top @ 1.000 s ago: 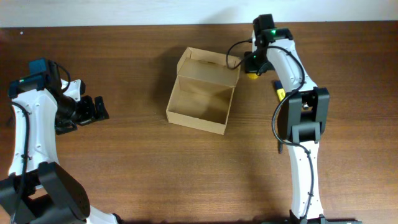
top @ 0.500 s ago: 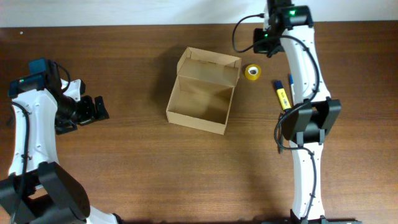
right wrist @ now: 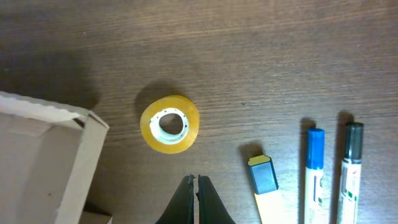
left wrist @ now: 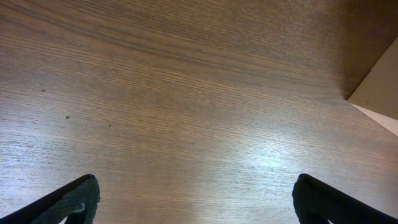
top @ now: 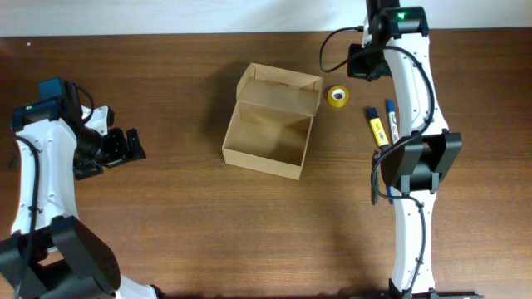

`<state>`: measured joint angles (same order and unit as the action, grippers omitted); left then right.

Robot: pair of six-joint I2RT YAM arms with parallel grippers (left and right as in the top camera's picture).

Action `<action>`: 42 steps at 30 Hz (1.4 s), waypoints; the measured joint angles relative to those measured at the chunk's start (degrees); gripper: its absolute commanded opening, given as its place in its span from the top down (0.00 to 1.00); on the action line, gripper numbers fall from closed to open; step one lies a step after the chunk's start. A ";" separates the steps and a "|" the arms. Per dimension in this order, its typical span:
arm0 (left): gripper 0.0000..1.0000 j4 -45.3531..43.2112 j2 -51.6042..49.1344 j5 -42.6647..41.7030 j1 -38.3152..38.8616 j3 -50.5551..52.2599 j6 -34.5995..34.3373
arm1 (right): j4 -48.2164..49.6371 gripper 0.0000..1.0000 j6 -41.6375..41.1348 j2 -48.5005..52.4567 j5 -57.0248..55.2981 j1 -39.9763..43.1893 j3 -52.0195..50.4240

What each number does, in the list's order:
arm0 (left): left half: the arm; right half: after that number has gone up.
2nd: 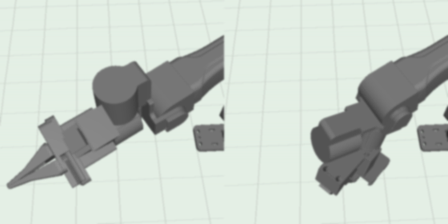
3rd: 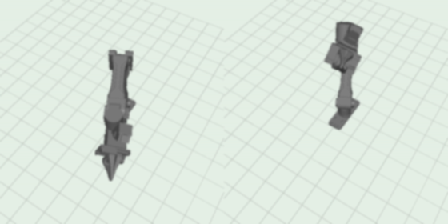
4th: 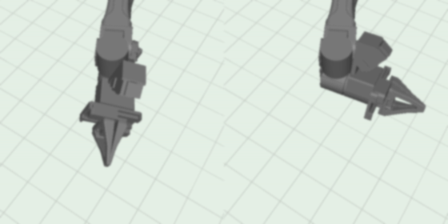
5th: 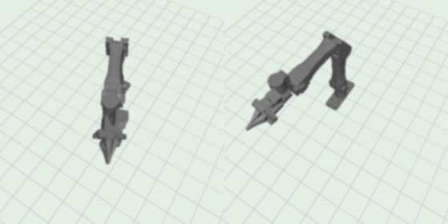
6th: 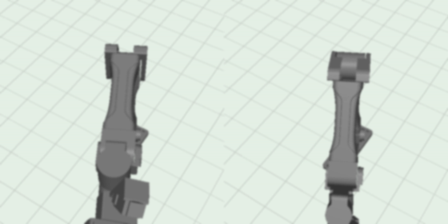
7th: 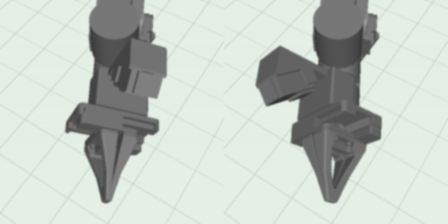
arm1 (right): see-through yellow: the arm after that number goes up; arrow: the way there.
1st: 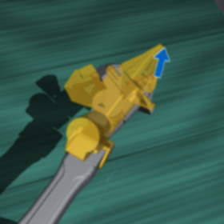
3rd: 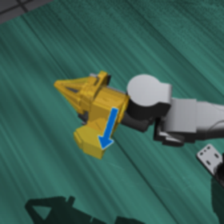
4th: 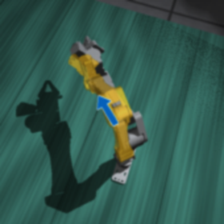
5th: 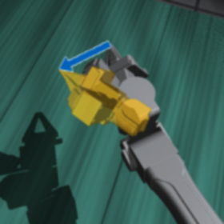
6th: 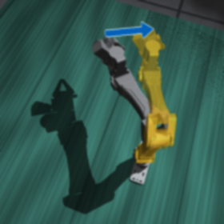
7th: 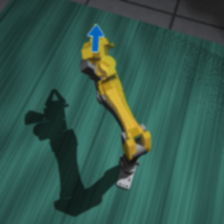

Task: Pack container

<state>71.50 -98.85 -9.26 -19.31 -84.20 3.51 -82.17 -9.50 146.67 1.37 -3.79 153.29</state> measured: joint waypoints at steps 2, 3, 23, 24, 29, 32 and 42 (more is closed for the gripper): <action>0.00 0.00 0.00 0.00 0.00 0.00 -0.02 | 1.05 0.95 0.00 0.00 0.00 0.00 -1.99; 0.00 0.00 0.00 0.00 0.00 0.00 -0.02 | 1.66 0.94 0.00 0.00 0.00 0.00 -2.95; 0.00 0.00 0.00 0.00 0.00 0.00 -0.02 | 14.21 0.64 -0.79 0.00 1.29 -0.11 -18.49; 0.00 0.00 0.00 0.00 0.00 0.00 0.00 | 14.78 0.64 -0.79 0.00 1.29 -0.20 -18.71; 0.00 0.00 0.00 0.00 0.00 0.00 0.00 | 17.42 0.63 -0.83 0.00 1.31 -1.25 -20.02; 0.00 0.00 0.00 0.00 0.00 0.00 -0.02 | 18.40 0.63 -0.81 0.00 1.31 -2.10 -20.65; 0.00 0.00 0.00 0.00 0.00 0.00 -0.02 | 18.84 0.64 -1.05 0.02 -0.07 -2.69 -20.79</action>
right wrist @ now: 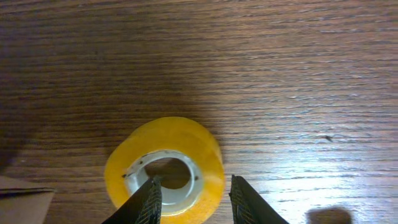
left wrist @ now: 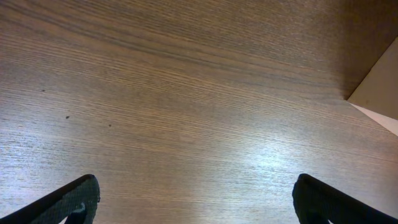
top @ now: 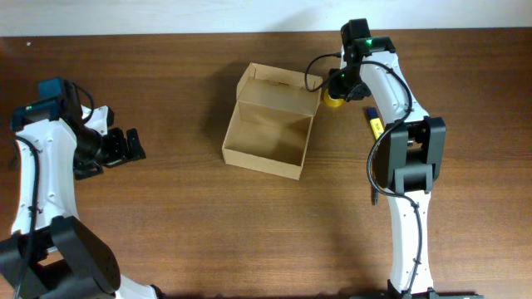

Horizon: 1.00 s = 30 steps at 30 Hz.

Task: Pack container

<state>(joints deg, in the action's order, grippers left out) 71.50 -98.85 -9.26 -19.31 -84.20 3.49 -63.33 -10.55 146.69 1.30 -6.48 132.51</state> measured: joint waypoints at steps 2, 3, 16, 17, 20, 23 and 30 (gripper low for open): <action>0.00 0.00 0.00 0.00 0.00 0.00 0.00 | 0.00 0.64 0.00 0.00 -0.50 0.00 0.00; 0.00 0.00 0.00 0.00 0.00 0.00 0.02 | 0.00 0.64 0.02 0.00 -0.85 0.00 0.00; 0.00 0.02 0.00 0.00 0.00 0.00 0.00 | -0.02 0.78 -0.07 1.49 -2.47 0.28 -0.15; 0.00 -0.02 0.00 0.00 0.00 0.00 0.00 | -0.02 0.84 0.11 1.49 -2.43 0.35 -0.15; 0.00 0.00 0.00 0.00 0.00 0.00 0.02 | -0.13 0.96 -0.11 1.49 -2.29 0.72 -0.13; 0.00 0.00 0.00 0.00 0.00 0.00 0.00 | -0.44 0.96 -0.46 1.44 -1.70 1.03 0.02; 0.00 0.00 0.00 0.00 0.00 0.00 0.02 | -0.66 0.96 -1.07 1.42 1.57 2.47 0.13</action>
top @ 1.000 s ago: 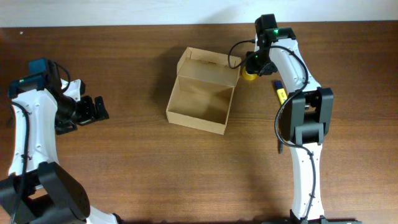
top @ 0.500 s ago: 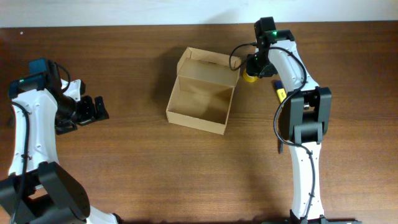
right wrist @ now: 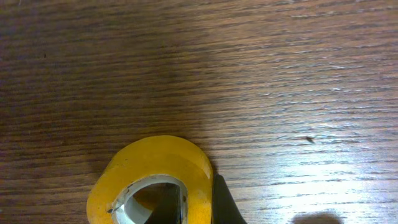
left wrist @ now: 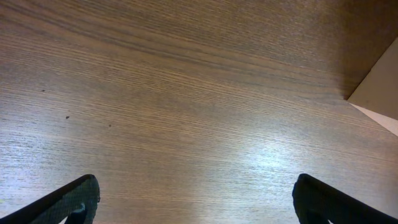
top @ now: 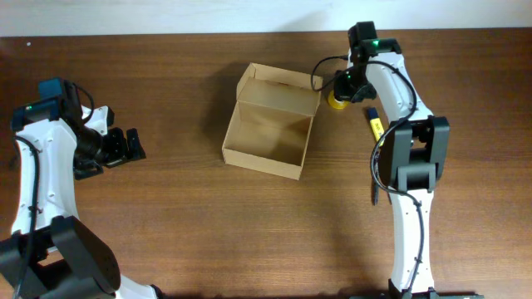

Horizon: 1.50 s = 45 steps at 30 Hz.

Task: Pack container

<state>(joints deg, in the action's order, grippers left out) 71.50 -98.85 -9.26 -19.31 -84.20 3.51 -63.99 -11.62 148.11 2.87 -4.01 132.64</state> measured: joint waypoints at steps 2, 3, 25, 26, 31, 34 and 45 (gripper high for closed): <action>0.00 0.00 0.00 0.00 0.00 0.00 -0.02 | -0.76 0.96 -0.22 0.00 0.02 0.63 0.44; 0.00 0.00 0.00 0.00 0.00 0.00 -0.02 | -1.55 0.96 -0.20 0.00 -0.02 1.05 0.72; 0.00 0.00 0.00 0.00 0.00 0.00 -0.02 | -15.58 0.96 0.20 -2.25 -0.87 2.71 22.12; 0.00 0.00 0.00 0.00 0.00 0.00 -0.02 | -15.91 0.96 0.48 -2.97 -0.87 2.43 22.36; 0.00 0.00 0.00 0.00 0.00 0.00 -0.02 | -19.45 0.96 2.80 -6.64 -0.87 -0.98 22.95; 0.00 0.00 0.00 0.00 0.00 0.00 -0.02 | -21.24 0.96 4.26 -7.76 -0.85 -4.15 23.02; 0.00 0.00 0.00 0.00 0.00 0.00 0.00 | -26.05 0.96 11.61 -8.04 -0.63 -18.08 23.06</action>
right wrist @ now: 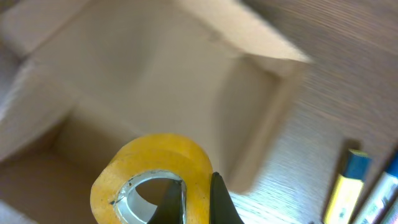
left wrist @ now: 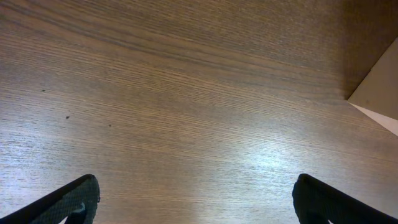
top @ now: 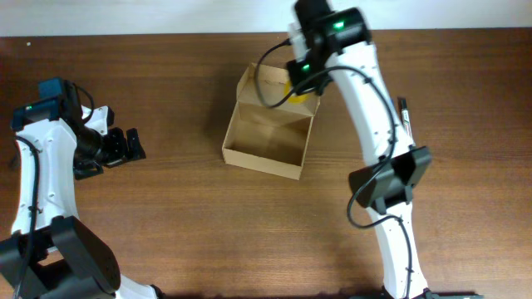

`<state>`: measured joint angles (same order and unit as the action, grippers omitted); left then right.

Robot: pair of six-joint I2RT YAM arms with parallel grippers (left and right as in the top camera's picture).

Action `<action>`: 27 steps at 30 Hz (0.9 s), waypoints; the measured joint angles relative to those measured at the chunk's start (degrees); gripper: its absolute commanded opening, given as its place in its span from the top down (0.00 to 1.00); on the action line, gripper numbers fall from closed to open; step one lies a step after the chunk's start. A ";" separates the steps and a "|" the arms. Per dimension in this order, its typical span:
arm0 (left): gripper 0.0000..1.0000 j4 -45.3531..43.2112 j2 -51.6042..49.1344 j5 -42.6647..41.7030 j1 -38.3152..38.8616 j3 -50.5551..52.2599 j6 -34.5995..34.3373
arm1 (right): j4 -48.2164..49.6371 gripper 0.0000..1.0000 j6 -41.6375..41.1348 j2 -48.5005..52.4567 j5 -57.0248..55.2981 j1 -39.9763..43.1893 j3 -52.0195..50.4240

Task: Pack container
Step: 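Carry the tape roll into the box and open the right gripper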

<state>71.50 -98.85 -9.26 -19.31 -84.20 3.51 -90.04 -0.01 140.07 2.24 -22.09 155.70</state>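
Observation:
An open cardboard box (top: 264, 164) stands mid-table with its lid flap folded back. My right gripper (top: 299, 81) hangs over the box's back right part, shut on the wall of a yellow tape roll (top: 302, 94). In the right wrist view the tape roll (right wrist: 149, 168) is above the box interior (right wrist: 143, 93), one finger inside its hole and one outside, the right gripper (right wrist: 194, 202) closed on it. My left gripper (top: 126, 145) rests far left, open and empty; in its own view the left gripper (left wrist: 196, 199) shows only bare wood between its tips.
Markers lie on the table right of the box: a yellow one with a blue cap (right wrist: 347, 180) and another (right wrist: 388, 190) beside it. A dark marker (top: 405, 112) shows past my right arm. A box corner (left wrist: 379, 87) is at the left wrist view's right edge.
My right gripper held the tape roll on the table right of the box; now it holds it lifted over the box's back right part. The left arm has not moved.
My right gripper was shut above the table near the tape roll and markers. Then it stood open around the roll's wall, one finger in the hole. Then it was shut on the roll on the table, and now the roll is over the box.

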 measured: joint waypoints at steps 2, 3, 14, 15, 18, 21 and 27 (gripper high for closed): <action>0.00 0.00 0.00 0.00 0.00 0.00 -0.02 | -0.13 0.96 1.42 0.00 0.02 -2.16 0.00; 0.00 0.00 0.00 0.00 0.00 0.00 -0.02 | -0.76 0.96 2.34 0.00 0.04 -3.50 0.00; 0.00 0.00 0.00 0.00 0.00 0.00 -0.02 | -2.36 0.96 6.08 -0.17 0.48 -7.54 -2.60; 0.00 0.00 0.00 0.00 0.00 0.00 0.00 | -2.03 0.96 6.21 -0.22 0.66 -7.52 -3.91; 0.00 0.00 0.00 0.00 0.00 0.00 0.00 | 0.02 0.96 6.25 -0.24 0.98 -7.52 -8.83; 0.00 0.00 0.00 0.00 0.00 0.00 0.00 | 3.34 0.96 6.36 -0.24 1.79 -7.54 -14.56; 0.00 0.00 0.00 0.00 0.00 0.00 -0.02 | 10.95 0.96 6.45 -0.24 2.38 -7.54 -21.66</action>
<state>71.50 -98.85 -9.26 -19.31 -84.20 3.49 -79.09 6.44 139.83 4.62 -29.63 134.04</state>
